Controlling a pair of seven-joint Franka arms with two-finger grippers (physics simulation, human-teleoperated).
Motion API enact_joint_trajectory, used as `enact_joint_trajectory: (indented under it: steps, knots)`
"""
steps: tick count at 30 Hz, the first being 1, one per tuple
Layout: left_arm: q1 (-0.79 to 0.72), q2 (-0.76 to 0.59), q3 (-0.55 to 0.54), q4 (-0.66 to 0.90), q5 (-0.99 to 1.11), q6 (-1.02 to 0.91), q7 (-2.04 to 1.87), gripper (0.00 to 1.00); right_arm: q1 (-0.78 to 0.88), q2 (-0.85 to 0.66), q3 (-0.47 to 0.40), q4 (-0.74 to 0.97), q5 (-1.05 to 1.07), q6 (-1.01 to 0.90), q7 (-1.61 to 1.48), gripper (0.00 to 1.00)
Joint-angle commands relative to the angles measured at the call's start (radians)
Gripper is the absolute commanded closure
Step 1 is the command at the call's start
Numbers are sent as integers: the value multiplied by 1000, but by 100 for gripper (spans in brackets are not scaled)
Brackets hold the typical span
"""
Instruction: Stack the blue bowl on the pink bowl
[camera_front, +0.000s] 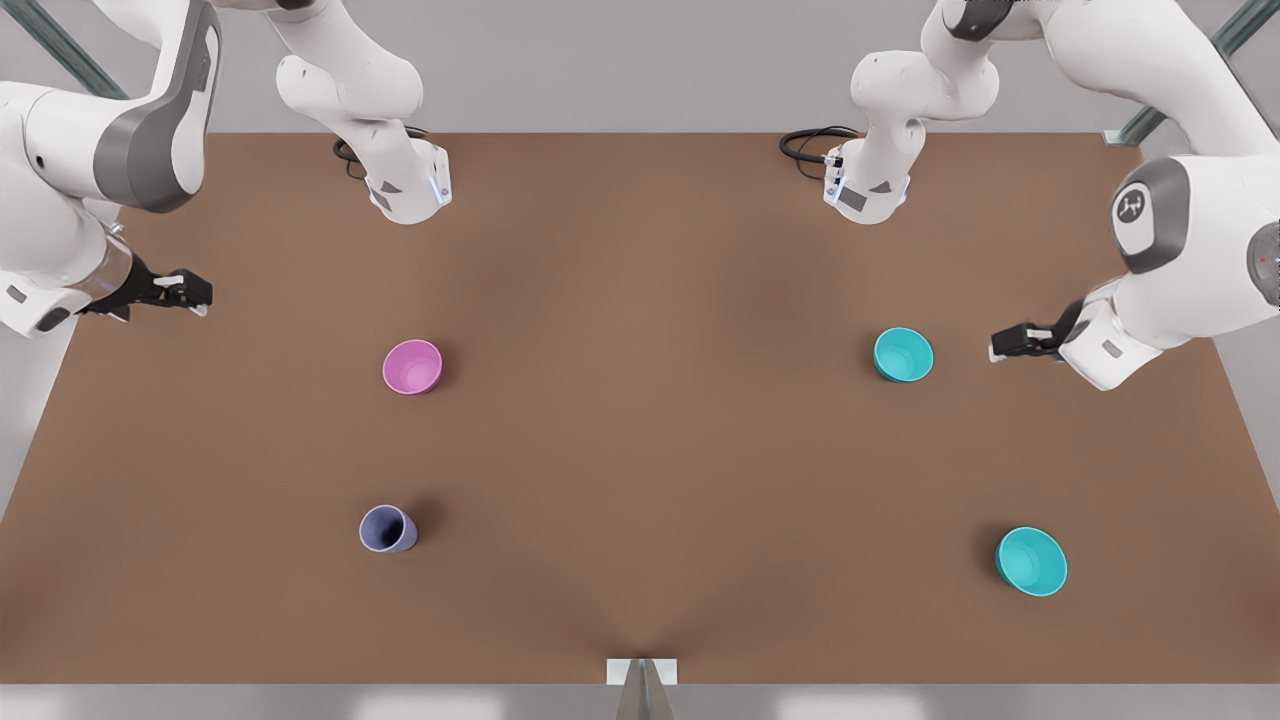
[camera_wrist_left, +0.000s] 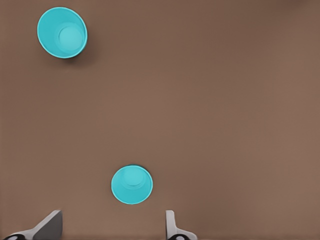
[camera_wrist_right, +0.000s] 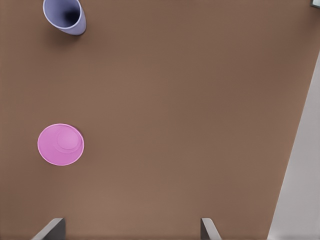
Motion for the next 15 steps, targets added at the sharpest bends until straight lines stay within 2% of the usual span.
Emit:
enact_joint_trajectory:
  steps: [1,4,5,9,15]
  knots:
    - [1,6,4,-1,7,7,-6,0,-1,-1,-3,-1,7,2,-23,0]
    - [1,9,19,1,7,-19,1,0,5,2,-9,-12,19,-1,-23,0]
    - [0,9,19,1,7,-19,3,0,10,19,-9,-65,19,10,-24,0]
    - [1,10,19,-1,9,-30,14,0,14,35,-9,-369,162,385,59,0]
    - [1,26,22,-1,9,-48,14,0,24,29,-12,-716,294,723,249,0]
